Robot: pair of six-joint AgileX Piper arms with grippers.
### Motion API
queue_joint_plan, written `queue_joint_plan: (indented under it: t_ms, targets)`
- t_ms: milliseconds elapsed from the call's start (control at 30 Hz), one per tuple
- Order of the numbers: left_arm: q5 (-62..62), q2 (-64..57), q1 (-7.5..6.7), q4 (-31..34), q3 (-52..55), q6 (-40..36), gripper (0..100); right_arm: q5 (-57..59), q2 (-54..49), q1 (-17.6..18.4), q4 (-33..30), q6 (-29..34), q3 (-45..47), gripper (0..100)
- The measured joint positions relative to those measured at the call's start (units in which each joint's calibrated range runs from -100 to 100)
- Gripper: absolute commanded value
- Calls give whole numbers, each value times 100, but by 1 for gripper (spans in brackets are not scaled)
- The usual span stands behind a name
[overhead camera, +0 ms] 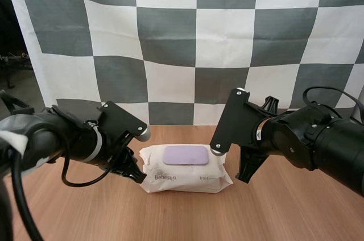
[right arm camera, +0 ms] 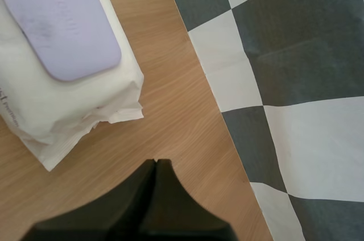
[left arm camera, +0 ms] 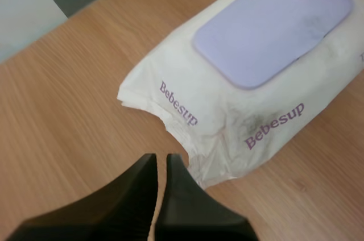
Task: Open the wet wipes lid
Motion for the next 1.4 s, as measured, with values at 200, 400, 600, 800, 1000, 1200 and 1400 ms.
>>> queue_joint_plan:
  t_ms: [200, 400, 600, 800, 1000, 1200, 1400]
  targets:
    - [392, 492, 91, -99, 0, 219, 67, -188, 0, 0, 0, 0, 0, 0]
    - [530, 492, 91, -771, 0, 668, 67, -139, 0, 0, 0, 0, 0, 2]
    - [551, 506, 91, -1170, 0, 1080, 68, -139, 0, 0, 12, 0, 0, 8]
    - [565, 947, 91, -1367, 0, 1204, 75, -139, 0, 0, 73, 25, 0, 8]
    - [706, 1594, 97, -1777, 0, 1655, 75, -103, 0, 0, 168, 25, 0, 8]
    - [881, 1616, 97, -2013, 0, 1954, 75, -64, 0, 0, 181, 25, 0, 8]
    - [1609, 1616, 97, -2063, 0, 2090, 75, -64, 0, 0, 181, 25, 0, 8]
